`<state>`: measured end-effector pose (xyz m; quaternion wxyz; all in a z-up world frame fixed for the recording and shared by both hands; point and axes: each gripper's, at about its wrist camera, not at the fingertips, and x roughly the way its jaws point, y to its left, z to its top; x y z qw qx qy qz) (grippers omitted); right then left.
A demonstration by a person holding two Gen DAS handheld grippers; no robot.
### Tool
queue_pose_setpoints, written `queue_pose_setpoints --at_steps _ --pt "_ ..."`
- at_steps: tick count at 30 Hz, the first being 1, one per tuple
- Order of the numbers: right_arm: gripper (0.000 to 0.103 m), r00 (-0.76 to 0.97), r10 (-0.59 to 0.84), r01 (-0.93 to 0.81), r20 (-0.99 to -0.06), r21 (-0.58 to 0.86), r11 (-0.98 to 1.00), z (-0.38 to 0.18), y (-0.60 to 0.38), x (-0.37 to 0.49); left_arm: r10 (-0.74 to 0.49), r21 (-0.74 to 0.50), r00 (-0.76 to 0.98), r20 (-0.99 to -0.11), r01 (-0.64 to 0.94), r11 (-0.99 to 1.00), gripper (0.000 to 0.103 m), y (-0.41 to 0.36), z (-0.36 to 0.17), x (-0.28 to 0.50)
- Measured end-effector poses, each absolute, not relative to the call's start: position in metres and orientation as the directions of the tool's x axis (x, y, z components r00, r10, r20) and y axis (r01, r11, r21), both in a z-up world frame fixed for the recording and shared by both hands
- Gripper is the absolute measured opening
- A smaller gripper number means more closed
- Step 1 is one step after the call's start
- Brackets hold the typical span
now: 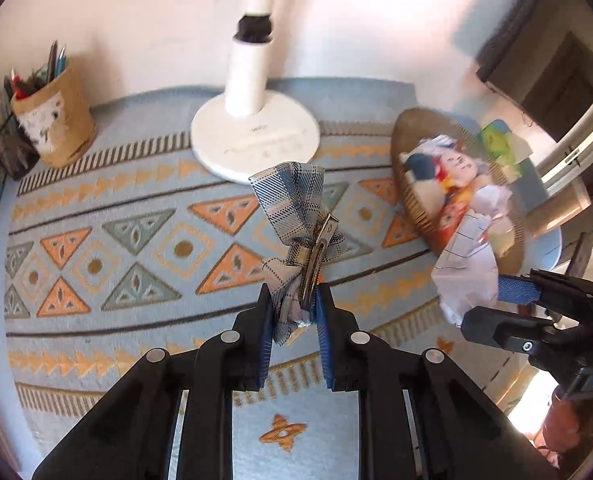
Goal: Organize objects
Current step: 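Carry the plaid cloth and paper sheet to the glass plate and release both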
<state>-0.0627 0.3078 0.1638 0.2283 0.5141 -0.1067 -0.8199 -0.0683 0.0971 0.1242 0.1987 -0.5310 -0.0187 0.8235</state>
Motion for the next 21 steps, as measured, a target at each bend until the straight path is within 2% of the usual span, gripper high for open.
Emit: queue_pose_setpoints --at_steps 5,9,10,11,12,13,14,17,21 --pt "0.056 -0.533 -0.35 0.083 -0.771 0.364 -0.928 0.2 0.391 -0.081 0.446 -0.257 -0.383 -0.809 -0.452 -0.854 0.017 0.164 0.174 -0.084" --pt "0.057 -0.567 -0.258 -0.038 -0.782 0.338 -0.94 0.204 0.438 -0.098 0.486 -0.254 -0.369 -0.792 -0.525 -0.812 0.017 0.219 0.175 -0.111" --pt "0.059 -0.568 -0.254 -0.053 -0.783 0.343 -0.938 0.204 0.446 -0.103 0.491 -0.253 -0.364 -0.791 -0.537 -0.805 0.017 0.23 0.174 -0.115" --pt "0.069 -0.567 -0.25 -0.063 -0.785 0.344 -0.937 0.202 0.451 -0.108 0.492 -0.249 -0.36 -0.793 -0.546 -0.8 0.017 0.24 0.174 -0.12" --pt "0.076 -0.558 -0.245 -0.071 -0.793 0.339 -0.938 0.198 0.454 -0.113 0.493 -0.248 -0.352 -0.795 -0.553 -0.795 0.021 0.249 0.174 -0.122" --pt "0.083 -0.548 -0.233 -0.085 -0.803 0.33 -0.94 0.194 0.457 -0.118 0.49 -0.249 -0.34 -0.802 -0.556 -0.793 0.035 0.256 0.171 -0.126" --pt "0.083 -0.542 -0.228 -0.097 -0.809 0.329 -0.939 0.189 0.461 -0.121 0.481 -0.248 -0.326 -0.814 -0.553 -0.795 0.04 0.262 0.168 -0.131" --pt "0.084 -0.516 -0.248 -0.12 -0.82 0.356 -0.927 0.176 0.471 -0.117 0.434 -0.241 -0.294 -0.851 -0.516 -0.822 0.042 0.266 0.156 -0.136" --pt "0.084 -0.479 -0.262 -0.135 -0.838 0.365 -0.921 0.159 0.47 -0.099 0.432 -0.284 -0.258 -0.864 -0.459 -0.842 0.042 0.238 0.145 -0.128"
